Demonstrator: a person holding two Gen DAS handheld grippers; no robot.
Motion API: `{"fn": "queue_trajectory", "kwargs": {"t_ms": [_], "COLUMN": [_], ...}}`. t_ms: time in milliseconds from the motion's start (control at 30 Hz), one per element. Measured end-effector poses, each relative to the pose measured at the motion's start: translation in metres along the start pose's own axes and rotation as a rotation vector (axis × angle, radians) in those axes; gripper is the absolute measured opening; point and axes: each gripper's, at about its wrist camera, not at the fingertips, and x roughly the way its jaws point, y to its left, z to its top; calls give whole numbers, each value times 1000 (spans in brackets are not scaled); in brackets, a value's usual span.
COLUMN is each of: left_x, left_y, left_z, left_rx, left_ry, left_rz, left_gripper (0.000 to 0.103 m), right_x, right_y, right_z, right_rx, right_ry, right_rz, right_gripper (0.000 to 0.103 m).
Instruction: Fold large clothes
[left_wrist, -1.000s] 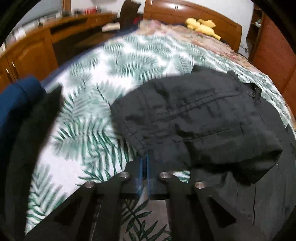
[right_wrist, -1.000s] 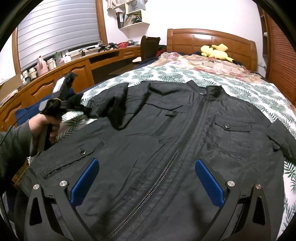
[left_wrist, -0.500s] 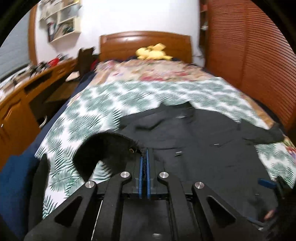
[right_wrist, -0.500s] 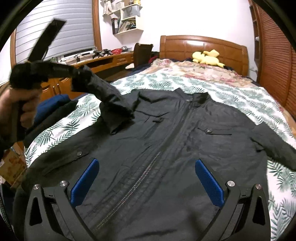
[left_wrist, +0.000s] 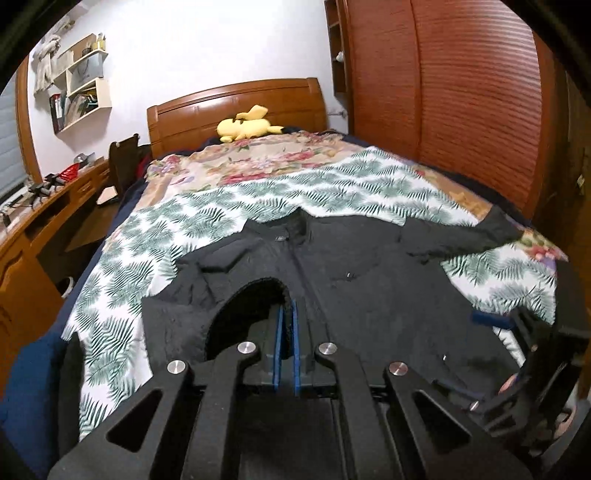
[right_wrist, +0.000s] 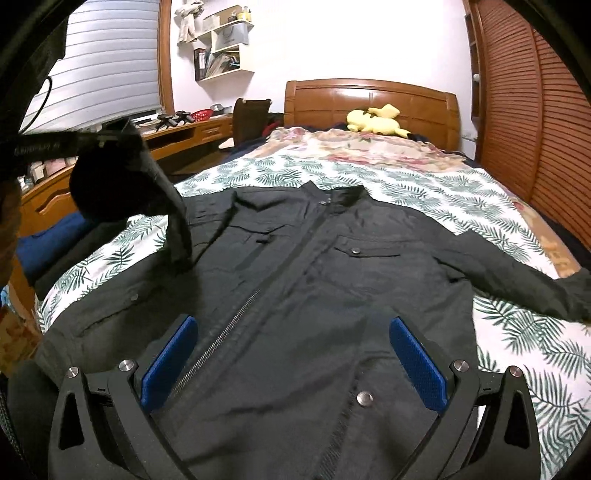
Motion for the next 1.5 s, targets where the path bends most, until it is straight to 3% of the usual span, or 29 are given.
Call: {"fn": "queue_trajectory", "kwargs": {"t_ms": [67,133,167,200,233,733,1233,1500], "left_x": [-4,-9,-13,-14,-15,-9,-42,-42], "left_y": [0,-2,-1,-1,0,77,129,142], "left_z": [-8,-16,-22,-26,-32,-115,-162,-170], "left_rx": [-9,-12,-13,-15,-21,-178,-182,-200], "left_ry": [-2,-18,-34,-39,-50,-80,-109,-99], "left_rz": [-19,-21,-18,-17,-12,47,120,130], "left_gripper": [20,52,59,73,77,78,78,78], "right_x": [-2,-2,-1,0,1,55,108,147], "right_y": [3,5,2,5,7,42,99,105], "right_z": [0,1,3,3,3,11,14,10], "right_rx": [-5,-8,-8,-9,-10,-95,-210,-238], "right_ry": [0,0,0,2,6,48,113,223], "right_rz": [-4,-2,1,3,5,158,367,330], "right_gripper": [103,103,103,103,103,99,81,67]}}
